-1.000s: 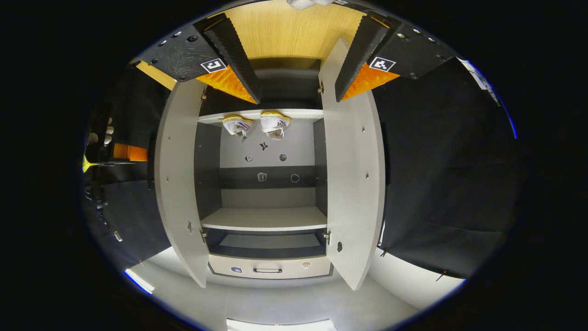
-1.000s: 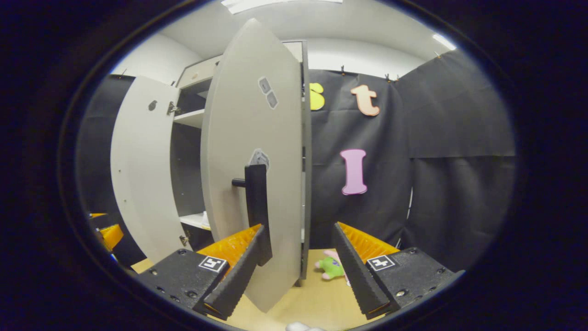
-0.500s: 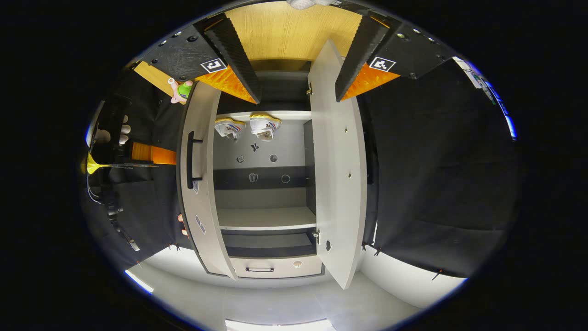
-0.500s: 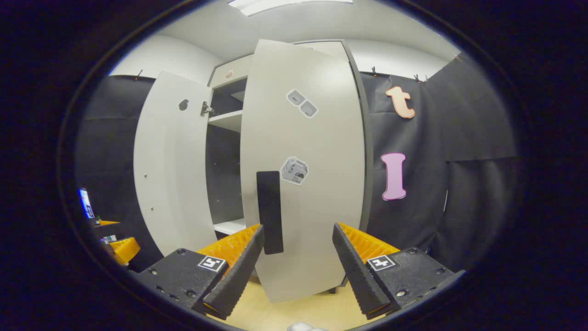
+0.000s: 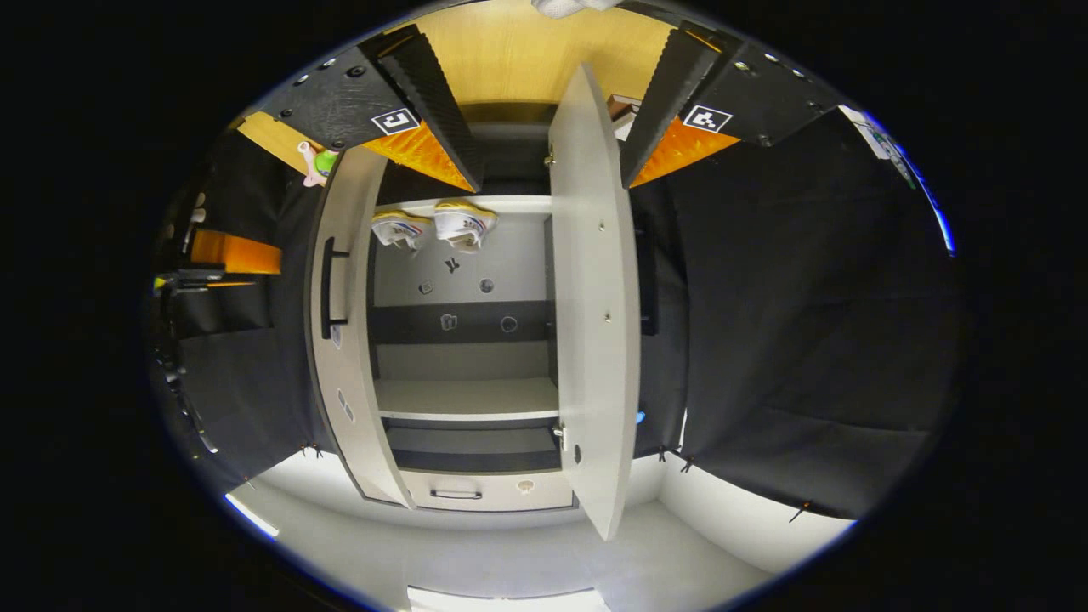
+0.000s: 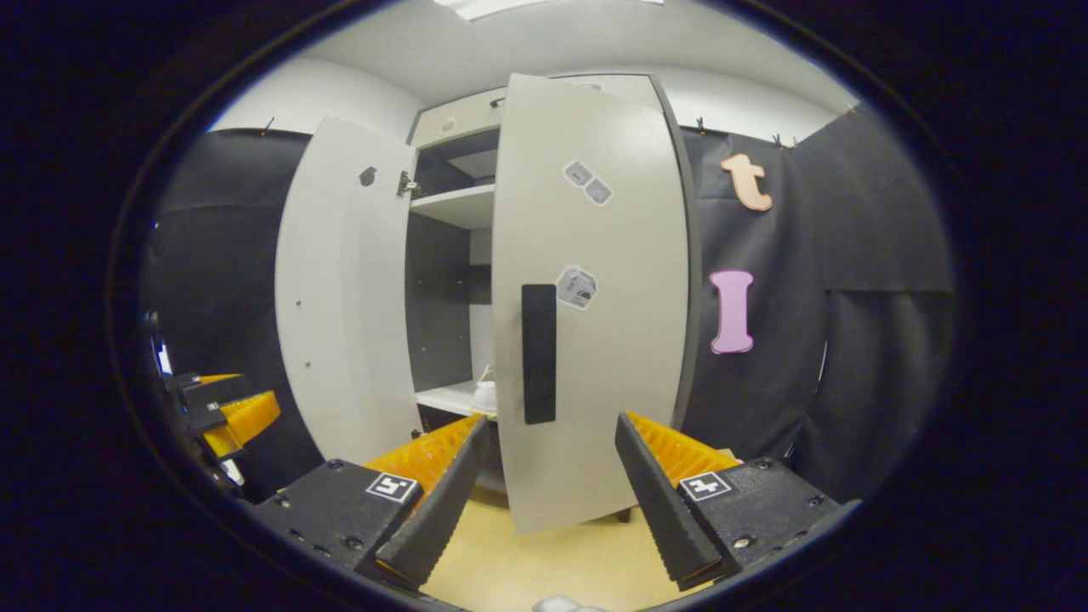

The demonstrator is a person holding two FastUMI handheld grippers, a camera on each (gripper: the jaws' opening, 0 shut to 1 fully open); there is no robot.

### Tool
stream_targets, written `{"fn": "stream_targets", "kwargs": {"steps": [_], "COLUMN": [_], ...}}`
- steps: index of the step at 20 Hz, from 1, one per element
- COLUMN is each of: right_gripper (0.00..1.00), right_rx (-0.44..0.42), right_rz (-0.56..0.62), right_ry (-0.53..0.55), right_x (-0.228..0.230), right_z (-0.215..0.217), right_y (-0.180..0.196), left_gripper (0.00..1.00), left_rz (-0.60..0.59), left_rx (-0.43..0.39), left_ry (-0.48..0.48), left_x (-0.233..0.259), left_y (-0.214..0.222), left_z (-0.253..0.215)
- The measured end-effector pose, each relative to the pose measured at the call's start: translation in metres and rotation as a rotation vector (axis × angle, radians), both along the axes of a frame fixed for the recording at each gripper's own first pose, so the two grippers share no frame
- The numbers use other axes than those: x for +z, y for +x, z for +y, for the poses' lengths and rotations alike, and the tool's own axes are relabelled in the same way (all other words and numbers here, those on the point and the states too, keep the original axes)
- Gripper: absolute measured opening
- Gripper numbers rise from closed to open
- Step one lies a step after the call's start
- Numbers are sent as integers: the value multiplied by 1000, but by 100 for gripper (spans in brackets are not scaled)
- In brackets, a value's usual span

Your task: Grab one shoe with the right hand and put it into the shoe cabinet, grab the other shoe with the left hand and put it into the shoe cabinet; then close the right door with the right hand and the left door with the left hand.

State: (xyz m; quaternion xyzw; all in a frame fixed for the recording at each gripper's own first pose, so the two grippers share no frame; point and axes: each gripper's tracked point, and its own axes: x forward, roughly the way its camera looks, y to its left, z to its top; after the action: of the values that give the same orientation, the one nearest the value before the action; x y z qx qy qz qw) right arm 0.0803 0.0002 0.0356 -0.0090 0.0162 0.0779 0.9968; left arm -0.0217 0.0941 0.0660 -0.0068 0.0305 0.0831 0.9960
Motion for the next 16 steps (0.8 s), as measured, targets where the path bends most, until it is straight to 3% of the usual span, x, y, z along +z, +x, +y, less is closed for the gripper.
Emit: {"fn": "stream_targets", "kwargs": {"steps": [9,10,11,16], "right_gripper": [94,94,94,97], "right_rx": [-71,-78,-84,-109], "right_rz": [92,106,119,144], "right_ry": [-4,0,4,18], "right_x": [-48,-53,-59,-67], "right_z": [20,21,21,17], "right_y": [-54,-59,-63,-74], "left_gripper": [96,100,96,96], "left_rz": [-50,-60,-61,-58], "left_rx": [105,123,143,189], "left_ry": [55,69,82,86], "left_x": [13,15,17,18], "left_y": [38,44,50,82], "left_z": [109,121,133,162]}}
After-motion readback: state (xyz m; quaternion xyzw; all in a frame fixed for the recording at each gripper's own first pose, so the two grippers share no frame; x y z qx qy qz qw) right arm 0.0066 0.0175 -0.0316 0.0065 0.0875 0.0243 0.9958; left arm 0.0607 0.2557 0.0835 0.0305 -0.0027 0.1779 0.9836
